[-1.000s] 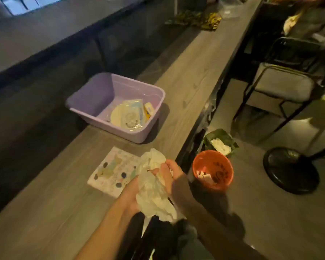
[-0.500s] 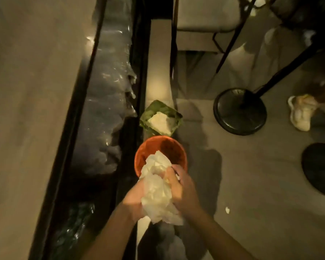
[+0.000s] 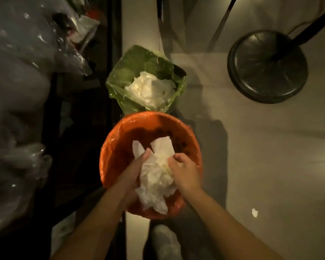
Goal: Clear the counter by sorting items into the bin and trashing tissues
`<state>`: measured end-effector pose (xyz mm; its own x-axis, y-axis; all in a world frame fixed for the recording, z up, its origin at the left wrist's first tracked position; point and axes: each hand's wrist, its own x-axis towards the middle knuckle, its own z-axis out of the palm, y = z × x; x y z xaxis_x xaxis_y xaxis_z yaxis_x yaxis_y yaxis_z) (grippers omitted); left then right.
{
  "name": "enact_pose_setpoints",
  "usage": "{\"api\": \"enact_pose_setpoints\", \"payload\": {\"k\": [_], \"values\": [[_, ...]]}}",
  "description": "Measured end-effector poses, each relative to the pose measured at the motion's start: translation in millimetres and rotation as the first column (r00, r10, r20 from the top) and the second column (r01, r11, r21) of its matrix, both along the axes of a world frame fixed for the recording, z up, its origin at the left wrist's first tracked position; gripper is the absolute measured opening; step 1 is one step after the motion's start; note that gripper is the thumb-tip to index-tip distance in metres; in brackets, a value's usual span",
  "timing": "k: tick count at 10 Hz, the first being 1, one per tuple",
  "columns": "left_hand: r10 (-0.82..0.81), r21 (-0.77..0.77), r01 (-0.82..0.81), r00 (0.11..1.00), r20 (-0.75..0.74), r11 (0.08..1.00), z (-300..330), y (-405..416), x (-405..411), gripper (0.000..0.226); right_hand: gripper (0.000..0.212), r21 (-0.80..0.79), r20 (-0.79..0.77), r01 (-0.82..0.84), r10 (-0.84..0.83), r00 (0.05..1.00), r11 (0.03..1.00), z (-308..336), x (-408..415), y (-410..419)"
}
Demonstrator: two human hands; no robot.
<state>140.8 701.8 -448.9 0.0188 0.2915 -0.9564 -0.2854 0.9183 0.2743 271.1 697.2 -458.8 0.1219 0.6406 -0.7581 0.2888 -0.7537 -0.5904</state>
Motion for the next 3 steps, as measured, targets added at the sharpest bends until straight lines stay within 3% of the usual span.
{"api": "enact_pose_setpoints", "payload": {"k": [1, 2, 3], "values": [[0.129, 0.043, -0.128, 0.992, -0.003, 0.991, -16, 1, -7, 0.067, 0.016, 0.046, 0.026, 0.008, -0.009, 1.0, 0.999, -16, 2, 0], [0.275, 0.067, -0.27, 0.958, -0.084, 0.961, -32, 0, -18, 0.07, 0.037, 0.103, 0.088, -0.025, 0.016, 0.996, 0.994, -22, 1, 0], [0.302, 0.063, -0.296, 0.943, -0.141, 0.953, -22, 5, -19, 0.066, 0.04, 0.06, 0.066, 0.025, -0.029, 0.997, 0.998, -16, -1, 0]]}}
